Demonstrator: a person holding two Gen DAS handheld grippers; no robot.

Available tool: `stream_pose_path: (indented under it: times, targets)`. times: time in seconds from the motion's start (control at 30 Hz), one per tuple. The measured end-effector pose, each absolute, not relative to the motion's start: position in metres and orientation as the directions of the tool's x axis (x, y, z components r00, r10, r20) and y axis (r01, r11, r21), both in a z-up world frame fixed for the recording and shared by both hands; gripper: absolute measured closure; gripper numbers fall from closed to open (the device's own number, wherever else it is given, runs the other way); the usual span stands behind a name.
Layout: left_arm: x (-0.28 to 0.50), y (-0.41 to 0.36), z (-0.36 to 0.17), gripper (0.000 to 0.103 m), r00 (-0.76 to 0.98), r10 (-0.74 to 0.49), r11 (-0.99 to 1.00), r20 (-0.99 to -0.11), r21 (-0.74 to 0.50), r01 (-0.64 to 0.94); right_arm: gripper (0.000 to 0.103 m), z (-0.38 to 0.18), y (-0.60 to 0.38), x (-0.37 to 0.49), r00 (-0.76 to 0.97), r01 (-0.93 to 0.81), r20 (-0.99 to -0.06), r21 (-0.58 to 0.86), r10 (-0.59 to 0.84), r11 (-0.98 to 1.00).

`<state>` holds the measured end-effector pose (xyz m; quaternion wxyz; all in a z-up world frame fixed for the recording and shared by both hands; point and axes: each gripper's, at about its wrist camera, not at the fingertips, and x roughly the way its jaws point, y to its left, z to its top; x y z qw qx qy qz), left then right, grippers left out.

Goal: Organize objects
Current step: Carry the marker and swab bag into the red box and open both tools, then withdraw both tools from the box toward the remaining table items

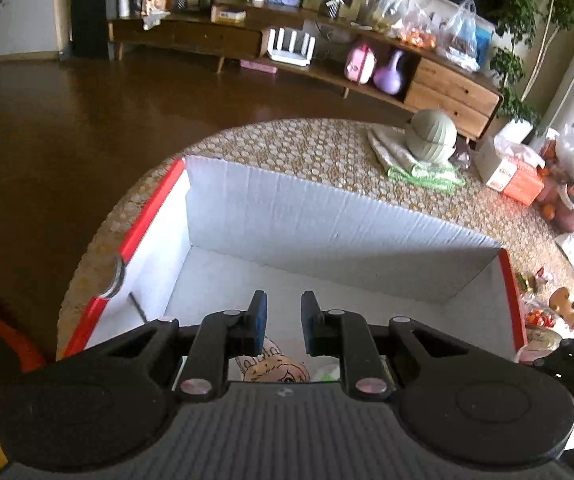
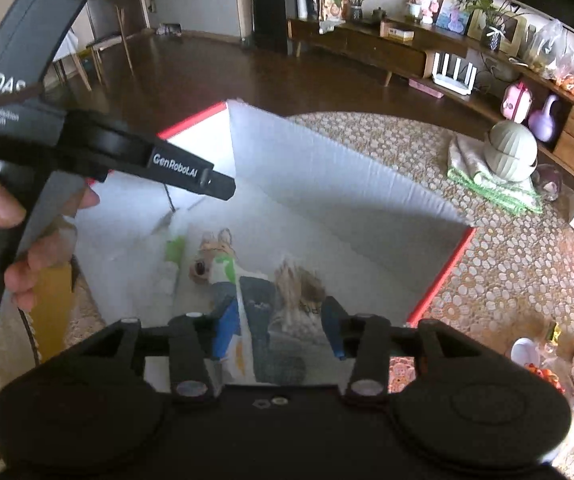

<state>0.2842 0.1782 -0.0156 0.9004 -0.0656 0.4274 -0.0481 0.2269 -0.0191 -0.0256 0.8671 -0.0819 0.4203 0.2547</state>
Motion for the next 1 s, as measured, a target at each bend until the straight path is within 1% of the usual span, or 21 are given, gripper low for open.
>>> stream_pose_path:
  times: [0.17,0.4,0.47,0.5,0.53,0.83,0.93,1.0]
  targets:
    - [0.265,0.176,0.0,0.086,0.66,-0.139,0.985,-0.738,-0.17,0.018,0.053,-0.009,-0.028,0.209,0.538,-0.514,-0.743,0.085,0.398,0.854]
    - [0.229,0.166,0.017,0.086,0.697,-0.114,0.991,-0.708,-0.13,0.03,0.053,0.004,-0.043,0.186,0.555,-0.507,-0.721,0.103,0.415,0.856]
    - [0.219,0.163,0.021,0.086,0.708,-0.107,0.992,-0.698,-0.118,0.034,0.05,0.008,-0.049,0.178,0.559,-0.507,-0.713,0.11,0.423,0.855]
    - [0.213,0.161,0.024,0.086,0.713,-0.107,0.993,-0.693,-0.114,0.038,0.045,0.01,-0.052,0.174,0.561,-0.507,-0.708,0.116,0.43,0.854]
    - [0.208,0.159,0.026,0.086,0.718,-0.109,0.993,-0.687,-0.114,0.042,0.044,0.013,-0.055,0.17,0.566,-0.506,-0.701,0.121,0.435,0.854]
    - [0.161,0.143,0.038,0.086,0.759,-0.096,0.995,-0.644,-0.069,0.067,0.04,0.029,-0.082,0.133,0.604,-0.5,-0.65,0.141,0.461,0.855]
    - [0.148,0.136,0.038,0.085,0.765,-0.088,0.996,-0.638,-0.047,0.076,0.04,0.032,-0.092,0.121,0.617,-0.494,-0.634,0.148,0.466,0.857]
    - [0.14,0.134,0.037,0.083,0.763,-0.093,0.996,-0.639,-0.055,0.076,0.04,0.035,-0.098,0.114,0.626,-0.491,-0.622,0.155,0.471,0.857]
